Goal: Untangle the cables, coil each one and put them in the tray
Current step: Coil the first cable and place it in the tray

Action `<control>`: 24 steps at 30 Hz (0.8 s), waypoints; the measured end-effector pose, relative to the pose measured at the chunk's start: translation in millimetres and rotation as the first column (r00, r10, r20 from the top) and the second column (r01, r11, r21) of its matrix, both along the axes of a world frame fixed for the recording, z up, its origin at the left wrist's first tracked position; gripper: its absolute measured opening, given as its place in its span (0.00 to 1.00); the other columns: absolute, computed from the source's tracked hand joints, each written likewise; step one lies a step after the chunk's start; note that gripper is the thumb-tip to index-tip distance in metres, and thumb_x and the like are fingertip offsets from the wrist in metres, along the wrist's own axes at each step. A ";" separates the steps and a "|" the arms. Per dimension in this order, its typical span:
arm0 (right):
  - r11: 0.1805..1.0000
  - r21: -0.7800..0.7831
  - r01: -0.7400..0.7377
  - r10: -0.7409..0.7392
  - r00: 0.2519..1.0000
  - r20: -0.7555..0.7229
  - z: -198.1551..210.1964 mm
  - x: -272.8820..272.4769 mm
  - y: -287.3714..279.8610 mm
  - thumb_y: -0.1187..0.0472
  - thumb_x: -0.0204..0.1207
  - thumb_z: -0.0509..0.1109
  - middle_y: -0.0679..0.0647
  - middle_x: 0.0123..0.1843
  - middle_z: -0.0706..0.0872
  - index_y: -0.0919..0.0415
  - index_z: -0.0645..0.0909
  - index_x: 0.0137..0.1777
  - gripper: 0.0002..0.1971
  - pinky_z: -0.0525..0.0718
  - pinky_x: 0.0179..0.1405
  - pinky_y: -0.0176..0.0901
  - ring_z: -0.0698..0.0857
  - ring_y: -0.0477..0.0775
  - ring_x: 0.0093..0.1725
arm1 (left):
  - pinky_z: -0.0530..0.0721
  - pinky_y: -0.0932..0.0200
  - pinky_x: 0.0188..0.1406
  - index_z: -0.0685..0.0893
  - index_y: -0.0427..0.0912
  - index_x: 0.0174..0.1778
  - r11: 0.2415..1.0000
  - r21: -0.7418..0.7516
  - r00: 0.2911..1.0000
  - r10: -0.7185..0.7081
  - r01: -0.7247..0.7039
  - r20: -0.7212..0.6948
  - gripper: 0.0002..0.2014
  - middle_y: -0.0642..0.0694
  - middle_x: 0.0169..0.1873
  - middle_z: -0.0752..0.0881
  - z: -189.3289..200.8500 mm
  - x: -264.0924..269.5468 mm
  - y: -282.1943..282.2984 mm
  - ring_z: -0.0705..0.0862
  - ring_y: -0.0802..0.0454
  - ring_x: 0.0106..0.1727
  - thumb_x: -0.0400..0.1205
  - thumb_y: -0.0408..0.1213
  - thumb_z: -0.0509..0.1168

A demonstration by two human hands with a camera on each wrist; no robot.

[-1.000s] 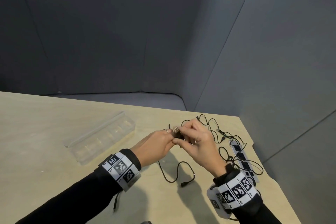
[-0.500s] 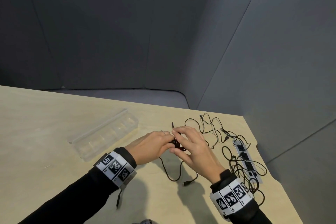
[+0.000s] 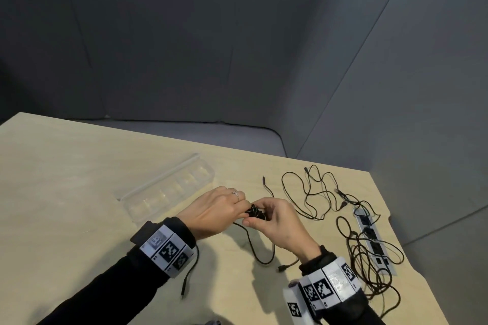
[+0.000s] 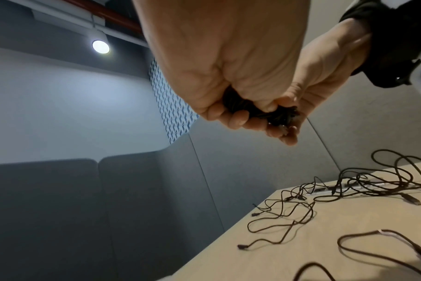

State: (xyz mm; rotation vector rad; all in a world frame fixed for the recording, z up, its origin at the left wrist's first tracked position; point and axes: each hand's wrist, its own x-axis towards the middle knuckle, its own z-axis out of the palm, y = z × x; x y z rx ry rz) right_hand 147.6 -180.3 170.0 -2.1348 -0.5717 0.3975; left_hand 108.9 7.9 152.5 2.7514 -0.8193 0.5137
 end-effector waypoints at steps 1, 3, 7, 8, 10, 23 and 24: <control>1.000 -0.001 0.003 -0.003 0.999 -0.034 -2.8 1.8 4.8 0.57 0.63 0.83 0.45 0.32 0.85 0.57 0.87 0.41 0.10 0.74 0.31 0.33 0.76 0.39 0.29 | 0.81 0.62 0.33 0.84 0.49 0.41 1.000 -0.009 1.000 0.015 -0.015 -0.001 0.15 0.54 0.33 0.82 -4.5 -1.0 3.1 0.83 0.54 0.35 0.82 0.47 0.53; 0.999 -0.040 -0.001 -0.002 0.998 -0.070 -6.3 4.5 16.8 0.56 0.61 0.84 0.48 0.34 0.88 0.57 0.88 0.41 0.11 0.77 0.32 0.35 0.79 0.40 0.30 | 0.83 0.62 0.34 0.84 0.48 0.42 0.999 -0.035 0.999 0.034 -0.034 -0.018 0.15 0.53 0.33 0.83 -15.0 -3.5 11.4 0.83 0.54 0.35 0.82 0.47 0.53; 0.992 -0.099 -0.079 0.068 0.992 -0.110 -20.6 10.1 44.8 0.55 0.58 0.85 0.51 0.37 0.91 0.54 0.90 0.45 0.15 0.82 0.39 0.40 0.82 0.41 0.34 | 0.85 0.57 0.34 0.85 0.45 0.45 0.988 -0.143 0.992 0.044 -0.061 -0.122 0.15 0.51 0.37 0.83 -39.5 -15.8 35.0 0.83 0.53 0.35 0.83 0.49 0.56; 0.989 -0.102 -0.107 0.092 0.986 -0.142 -26.4 11.4 52.9 0.55 0.58 0.85 0.48 0.36 0.89 0.52 0.90 0.46 0.16 0.82 0.39 0.40 0.81 0.40 0.34 | 0.85 0.56 0.36 0.85 0.46 0.46 0.962 -0.245 0.977 0.076 -0.125 -0.198 0.17 0.51 0.39 0.84 -43.6 -20.4 41.8 0.83 0.54 0.37 0.82 0.53 0.57; 0.981 -0.108 -0.159 0.135 0.969 -0.205 -37.4 12.6 70.7 0.55 0.59 0.85 0.46 0.33 0.86 0.51 0.91 0.49 0.16 0.78 0.35 0.37 0.78 0.39 0.30 | 0.85 0.54 0.42 0.85 0.48 0.48 0.850 -0.416 0.914 0.164 -0.321 -0.371 0.20 0.52 0.42 0.85 -51.9 -29.4 57.8 0.83 0.55 0.40 0.76 0.60 0.61; 0.987 0.020 0.157 -0.121 0.831 -0.543 -88.0 8.8 205.9 0.67 0.68 0.80 0.58 0.36 0.88 0.62 0.88 0.38 0.03 0.87 0.38 0.39 0.88 0.55 0.36 | 0.63 0.52 0.74 0.76 0.37 0.70 0.113 -0.462 0.400 0.701 -0.880 -0.591 0.18 0.36 0.72 0.71 -121.9 -92.2 171.3 0.69 0.40 0.74 0.84 0.30 0.57; 0.980 0.031 0.196 -0.144 0.812 -0.566 -87.6 7.0 215.1 0.67 0.68 0.80 0.60 0.38 0.88 0.65 0.88 0.43 0.06 0.86 0.34 0.37 0.88 0.55 0.37 | 0.61 0.53 0.75 0.73 0.37 0.73 0.126 -0.445 0.410 0.656 -0.887 -0.633 0.19 0.37 0.74 0.69 -125.1 -93.1 172.6 0.67 0.41 0.76 0.85 0.30 0.56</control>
